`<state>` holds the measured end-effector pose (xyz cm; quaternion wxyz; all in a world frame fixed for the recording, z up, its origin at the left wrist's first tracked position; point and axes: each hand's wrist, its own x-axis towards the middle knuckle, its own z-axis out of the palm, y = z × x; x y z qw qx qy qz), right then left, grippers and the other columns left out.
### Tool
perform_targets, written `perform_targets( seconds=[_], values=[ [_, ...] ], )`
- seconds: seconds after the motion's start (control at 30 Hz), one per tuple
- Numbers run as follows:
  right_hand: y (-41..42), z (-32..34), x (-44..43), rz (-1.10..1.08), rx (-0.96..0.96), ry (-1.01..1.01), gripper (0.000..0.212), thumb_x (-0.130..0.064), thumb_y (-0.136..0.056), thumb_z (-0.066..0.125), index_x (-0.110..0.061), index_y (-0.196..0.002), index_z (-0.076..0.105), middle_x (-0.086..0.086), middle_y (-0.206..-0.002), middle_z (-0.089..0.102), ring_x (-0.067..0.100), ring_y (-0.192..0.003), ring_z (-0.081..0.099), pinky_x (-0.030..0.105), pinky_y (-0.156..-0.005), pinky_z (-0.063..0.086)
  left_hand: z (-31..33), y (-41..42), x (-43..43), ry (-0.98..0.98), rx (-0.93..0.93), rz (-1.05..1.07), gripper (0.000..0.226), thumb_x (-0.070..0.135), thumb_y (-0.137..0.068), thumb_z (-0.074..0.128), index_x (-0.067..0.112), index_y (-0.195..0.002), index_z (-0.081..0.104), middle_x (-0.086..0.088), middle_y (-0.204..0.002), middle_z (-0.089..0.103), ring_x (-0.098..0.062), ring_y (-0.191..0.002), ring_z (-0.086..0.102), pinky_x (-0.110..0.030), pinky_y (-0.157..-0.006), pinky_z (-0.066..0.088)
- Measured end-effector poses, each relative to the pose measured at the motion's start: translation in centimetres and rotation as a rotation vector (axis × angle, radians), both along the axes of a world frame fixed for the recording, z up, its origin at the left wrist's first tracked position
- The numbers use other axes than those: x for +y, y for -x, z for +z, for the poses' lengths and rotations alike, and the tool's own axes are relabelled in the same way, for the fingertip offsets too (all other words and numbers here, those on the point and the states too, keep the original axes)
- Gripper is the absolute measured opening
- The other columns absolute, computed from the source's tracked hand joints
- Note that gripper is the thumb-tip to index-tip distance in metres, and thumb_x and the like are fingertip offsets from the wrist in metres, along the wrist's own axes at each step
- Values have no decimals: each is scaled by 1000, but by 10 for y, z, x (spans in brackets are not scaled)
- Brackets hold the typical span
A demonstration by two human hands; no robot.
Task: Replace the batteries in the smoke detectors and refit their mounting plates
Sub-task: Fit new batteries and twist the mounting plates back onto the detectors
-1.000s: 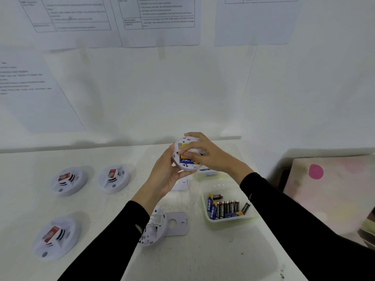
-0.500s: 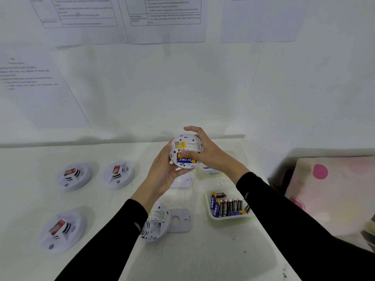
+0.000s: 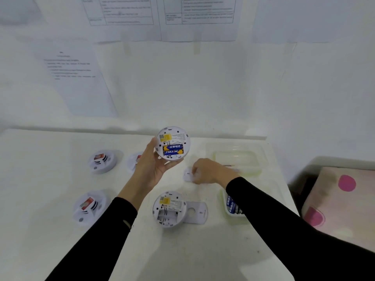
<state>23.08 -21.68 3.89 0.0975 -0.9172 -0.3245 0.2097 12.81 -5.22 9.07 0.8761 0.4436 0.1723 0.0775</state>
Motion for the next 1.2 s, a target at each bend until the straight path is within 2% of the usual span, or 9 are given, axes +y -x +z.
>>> perform_targets(
  seconds=[0.1, 0.3, 0.47, 0.53, 0.6, 0.8, 0.93, 1.07, 1.2],
  values=[
    [0, -4, 3, 42, -44, 54, 33, -25, -79, 67, -12, -109, 62, 6, -114, 56, 26, -104, 58, 34, -89, 49, -3, 5, 6, 9, 6, -15, 43, 34, -105, 43, 7, -135, 54, -19, -130, 64, -39, -116, 64, -49, -82, 60],
    [4, -10, -1, -23, -90, -76, 41, -27, -76, 72, -14, -112, 56, 5, -112, 50, 24, -102, 53, 32, -84, 45, -1, 5, 21, 23, 27, -40, 40, 33, -103, 46, 7, -131, 58, -21, -131, 63, -41, -117, 63, -53, -83, 59],
    [15, 34, -6, -511, -53, -775, 42, -21, -74, 78, -14, -111, 60, 5, -109, 55, 20, -97, 57, 28, -78, 49, 7, 1, 33, 62, 18, -46, 38, 32, -102, 49, 8, -128, 61, -21, -129, 64, -42, -116, 63, -56, -86, 57],
    [27, 64, -2, -599, -99, -984, 40, -25, -78, 78, -17, -112, 58, 2, -113, 58, 14, -97, 59, 17, -70, 52, 11, 0, 33, 63, 8, -75, 40, 33, -102, 47, 8, -130, 60, -20, -129, 64, -41, -116, 63, -57, -90, 55],
    [40, 89, 7, -582, -130, -1067, 43, -28, -78, 78, -21, -114, 56, -4, -113, 59, 8, -98, 59, 10, -66, 50, 13, -3, 29, 62, 21, -98, 40, 33, -102, 44, 9, -131, 59, -19, -128, 65, -41, -115, 64, -57, -92, 54],
    [70, 94, 45, -441, -222, -1024, 53, -30, -73, 81, -24, -118, 53, -5, -116, 57, 13, -107, 55, 21, -83, 50, 15, -9, 24, 8, 6, -173, 43, 30, -104, 35, 7, -134, 56, -20, -124, 67, -35, -111, 67, -48, -87, 58],
    [75, 86, 56, -457, -302, -944, 53, -29, -75, 77, -22, -122, 52, -6, -118, 55, 13, -112, 47, 12, -86, 38, 19, -8, 18, 36, -18, -197, 45, 31, -104, 34, 6, -134, 56, -20, -123, 67, -31, -109, 68, -43, -83, 59],
    [80, 84, 60, -449, -358, -936, 51, -28, -77, 77, -18, -121, 53, -4, -118, 57, 14, -111, 46, 32, -93, 43, 18, -6, 15, 50, -39, -187, 46, 26, -102, 29, 9, -136, 55, -21, -128, 65, -31, -110, 67, -38, -76, 59],
    [82, 86, 62, -465, -313, -981, 50, -25, -76, 79, -20, -120, 55, -14, -110, 52, 12, -112, 47, 13, -82, 41, 18, -5, 17, 97, -93, -168, 47, 20, -100, 29, 16, -142, 50, -19, -132, 62, -30, -106, 69, -42, -76, 59]
  ],
)
